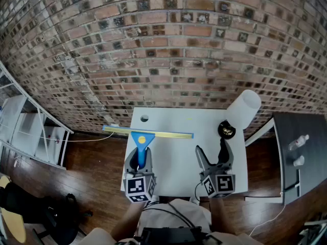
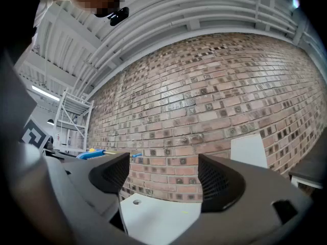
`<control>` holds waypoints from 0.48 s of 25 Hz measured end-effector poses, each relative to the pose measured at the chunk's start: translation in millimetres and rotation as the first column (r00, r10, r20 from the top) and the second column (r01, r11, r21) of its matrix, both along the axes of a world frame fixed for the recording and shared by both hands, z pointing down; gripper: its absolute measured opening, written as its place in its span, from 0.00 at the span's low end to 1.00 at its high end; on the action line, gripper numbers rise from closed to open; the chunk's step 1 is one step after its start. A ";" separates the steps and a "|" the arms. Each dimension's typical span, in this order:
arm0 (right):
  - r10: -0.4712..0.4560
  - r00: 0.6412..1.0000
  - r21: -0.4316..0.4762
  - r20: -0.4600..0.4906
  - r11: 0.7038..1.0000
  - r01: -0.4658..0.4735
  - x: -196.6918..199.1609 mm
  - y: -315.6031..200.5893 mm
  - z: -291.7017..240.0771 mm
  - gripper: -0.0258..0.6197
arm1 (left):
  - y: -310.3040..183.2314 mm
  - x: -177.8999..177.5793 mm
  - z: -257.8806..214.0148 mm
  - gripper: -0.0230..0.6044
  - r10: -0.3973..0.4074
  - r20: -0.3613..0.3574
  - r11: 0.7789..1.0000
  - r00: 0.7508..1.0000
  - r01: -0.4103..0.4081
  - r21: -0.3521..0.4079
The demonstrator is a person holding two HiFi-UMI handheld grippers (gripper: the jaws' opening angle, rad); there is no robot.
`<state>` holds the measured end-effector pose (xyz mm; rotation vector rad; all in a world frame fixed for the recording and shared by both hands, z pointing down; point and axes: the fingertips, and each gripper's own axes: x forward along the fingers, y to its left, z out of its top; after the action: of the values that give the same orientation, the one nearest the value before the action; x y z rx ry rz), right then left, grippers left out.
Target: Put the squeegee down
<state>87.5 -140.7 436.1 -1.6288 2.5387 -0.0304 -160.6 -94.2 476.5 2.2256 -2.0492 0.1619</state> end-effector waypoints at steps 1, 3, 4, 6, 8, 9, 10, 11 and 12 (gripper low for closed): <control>0.003 1.000 -0.003 0.002 1.000 -0.003 1.2 -0.9 1.3 0.74 | -2.3 0.9 4.5 0.23 -0.004 0.000 1.000 1.000 0.004 -0.008; 0.007 1.000 -0.006 0.002 1.000 -0.007 3.2 -3.1 2.9 0.74 | -7.9 2.7 14.5 0.23 -0.010 -0.003 1.000 1.000 0.010 -0.026; 0.010 1.000 -0.008 0.002 1.000 -0.010 4.4 -4.2 3.7 0.74 | -11.9 3.5 20.3 0.23 -0.013 -0.007 0.999 1.000 0.013 -0.036; 0.018 1.000 -0.013 0.003 1.000 -0.018 7.3 -6.6 5.7 0.74 | -23.2 4.4 34.2 0.23 -0.016 -0.015 0.998 1.000 0.015 -0.058; 0.027 1.000 -0.021 0.011 0.999 -0.027 9.9 -9.6 7.5 0.74 | -39.5 8.2 49.1 0.23 -0.006 -0.017 0.995 1.000 0.004 -0.096; 0.033 0.999 -0.028 0.016 0.999 -0.032 11.1 -11.4 8.9 0.74 | -49.4 12.4 55.9 0.23 0.008 -0.014 0.993 1.000 -0.010 -0.120; 0.038 0.999 -0.034 0.020 0.999 -0.037 12.6 -13.3 10.5 0.74 | -60.6 16.8 63.3 0.23 0.022 -0.007 0.989 1.000 -0.023 -0.143; 0.044 0.999 -0.040 0.021 0.998 -0.043 14.6 -15.2 12.3 0.74 | -72.6 20.8 71.7 0.23 0.033 0.000 0.986 0.999 -0.033 -0.164; 0.050 0.999 -0.046 0.020 0.998 -0.049 17.0 -16.8 14.1 0.74 | -85.1 24.5 81.1 0.23 0.041 0.004 0.982 0.999 -0.040 -0.184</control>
<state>104.5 -157.5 450.1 -1.6983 2.4983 -0.1015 -136.0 -179.4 557.7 2.1588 -1.9073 0.3491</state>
